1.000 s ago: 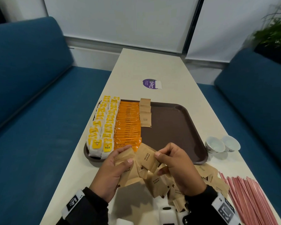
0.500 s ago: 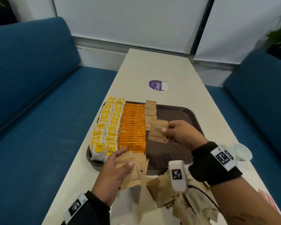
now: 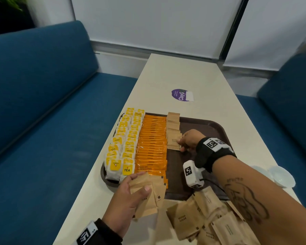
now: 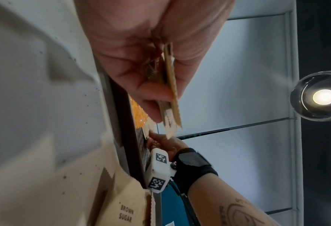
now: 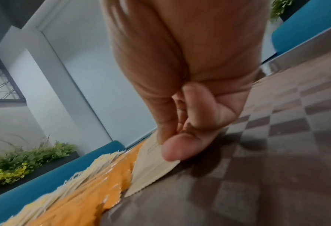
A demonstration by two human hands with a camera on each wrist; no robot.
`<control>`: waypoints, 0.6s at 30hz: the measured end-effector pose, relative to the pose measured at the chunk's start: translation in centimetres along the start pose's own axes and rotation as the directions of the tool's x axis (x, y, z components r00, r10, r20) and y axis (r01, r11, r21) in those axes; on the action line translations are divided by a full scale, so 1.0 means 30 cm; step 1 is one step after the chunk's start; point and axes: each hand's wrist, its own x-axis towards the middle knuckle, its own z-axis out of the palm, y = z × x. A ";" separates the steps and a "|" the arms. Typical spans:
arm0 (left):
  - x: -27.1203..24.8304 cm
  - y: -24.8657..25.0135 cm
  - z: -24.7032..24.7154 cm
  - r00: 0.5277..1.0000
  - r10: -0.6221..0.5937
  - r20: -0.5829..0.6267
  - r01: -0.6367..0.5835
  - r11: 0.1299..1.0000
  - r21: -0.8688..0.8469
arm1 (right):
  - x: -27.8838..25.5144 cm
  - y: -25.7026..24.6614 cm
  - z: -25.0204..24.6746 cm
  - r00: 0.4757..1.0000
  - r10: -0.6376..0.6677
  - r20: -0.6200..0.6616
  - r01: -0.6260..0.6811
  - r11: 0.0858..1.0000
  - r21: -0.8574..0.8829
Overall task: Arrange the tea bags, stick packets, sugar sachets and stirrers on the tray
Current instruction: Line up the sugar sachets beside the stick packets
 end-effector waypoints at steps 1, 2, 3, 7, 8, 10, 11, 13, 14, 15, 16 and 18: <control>-0.003 0.002 0.002 1.000 -0.005 0.004 0.005 1.000 0.000 | 0.005 -0.002 0.003 1.000 0.002 0.007 -0.002 1.000 0.002; -0.005 0.000 0.003 1.000 -0.008 0.006 0.008 1.000 0.002 | 0.011 -0.008 0.007 1.000 0.004 0.012 -0.005 1.000 0.011; -0.006 0.000 0.005 1.000 -0.008 0.009 0.008 1.000 0.006 | 0.013 -0.013 0.011 1.000 0.006 0.011 -0.006 1.000 0.005; -0.009 -0.006 0.008 1.000 0.008 0.021 -0.008 1.000 0.030 | 0.015 -0.021 0.017 0.999 -0.024 -0.045 0.018 0.992 -0.127; -0.011 -0.007 0.009 1.000 0.012 0.024 -0.013 0.999 0.037 | 0.011 -0.019 0.014 0.996 -0.045 -0.075 0.037 0.993 -0.113; -0.013 -0.007 0.011 0.999 0.019 0.031 -0.020 0.999 0.035 | -0.027 -0.012 0.001 0.988 -0.091 -0.126 0.085 0.995 -0.051; -0.012 -0.007 0.010 0.999 0.022 0.036 -0.024 0.999 0.034 | -0.064 -0.007 -0.008 0.984 -0.122 -0.134 0.121 0.993 -0.011; -0.016 -0.005 0.014 0.998 0.042 0.041 -0.044 0.998 0.036 | -0.157 0.007 -0.021 0.963 -0.239 -0.121 0.245 0.968 0.044; -0.017 -0.003 0.017 0.997 0.058 0.043 -0.059 0.998 0.030 | -0.218 0.018 -0.022 0.946 -0.308 -0.105 0.315 0.947 0.067; -0.019 -0.001 0.021 0.996 0.070 0.050 -0.071 0.997 0.020 | -0.283 0.035 -0.016 0.929 -0.361 -0.082 0.368 0.926 0.084; -0.020 0.000 0.024 0.995 0.077 0.056 -0.078 0.997 0.013 | -0.341 0.057 -0.004 0.916 -0.399 -0.045 0.401 0.911 0.091; -0.023 -0.001 0.031 0.994 0.082 0.072 -0.083 0.997 0.006 | -0.449 0.111 0.039 0.903 -0.423 0.074 0.414 0.903 0.118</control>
